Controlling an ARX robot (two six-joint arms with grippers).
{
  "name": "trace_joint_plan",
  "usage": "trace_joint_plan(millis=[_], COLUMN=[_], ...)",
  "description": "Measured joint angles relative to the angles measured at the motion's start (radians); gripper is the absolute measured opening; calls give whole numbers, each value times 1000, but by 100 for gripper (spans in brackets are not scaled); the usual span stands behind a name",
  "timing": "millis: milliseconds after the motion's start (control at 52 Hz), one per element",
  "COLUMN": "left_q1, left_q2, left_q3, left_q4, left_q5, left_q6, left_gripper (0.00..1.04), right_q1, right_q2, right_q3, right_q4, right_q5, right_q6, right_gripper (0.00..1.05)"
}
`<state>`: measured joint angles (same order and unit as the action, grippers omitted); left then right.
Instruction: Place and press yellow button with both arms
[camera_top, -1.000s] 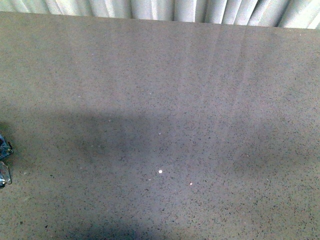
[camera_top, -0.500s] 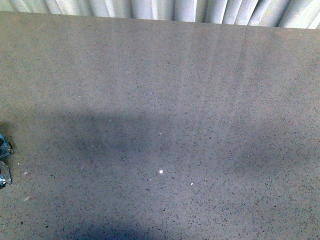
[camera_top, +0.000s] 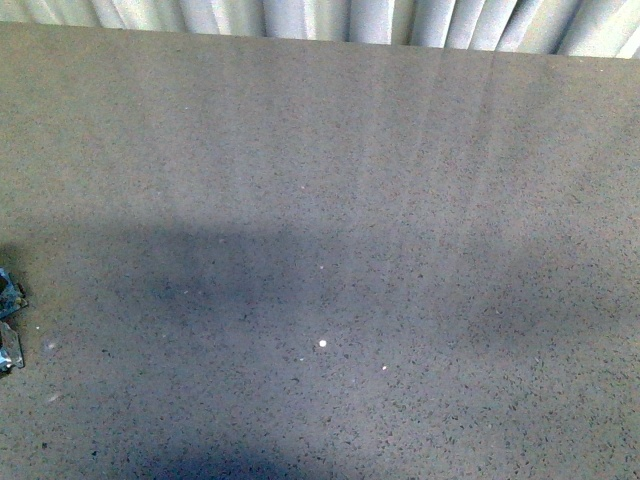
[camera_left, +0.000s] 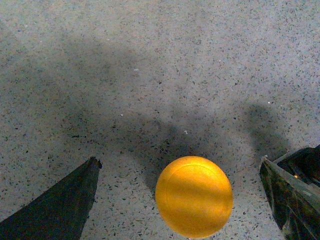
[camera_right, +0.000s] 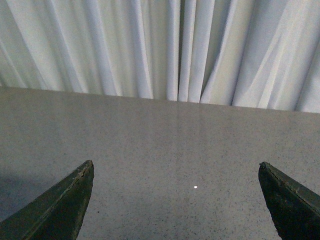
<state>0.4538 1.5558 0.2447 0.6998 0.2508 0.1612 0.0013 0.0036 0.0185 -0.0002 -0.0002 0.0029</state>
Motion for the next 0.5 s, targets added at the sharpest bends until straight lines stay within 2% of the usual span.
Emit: trace_joint_plan(millis=[500], left_q1=[1], left_q2=[92], left_q3=[19], left_q4=[55], left_q5=[-8], left_q6=[9], left_gripper=[96], right_q1=[0], right_q2=[0], right_q3=[0], right_q4=[0], right_q5=[0], right_q6=[0], right_gripper=[96])
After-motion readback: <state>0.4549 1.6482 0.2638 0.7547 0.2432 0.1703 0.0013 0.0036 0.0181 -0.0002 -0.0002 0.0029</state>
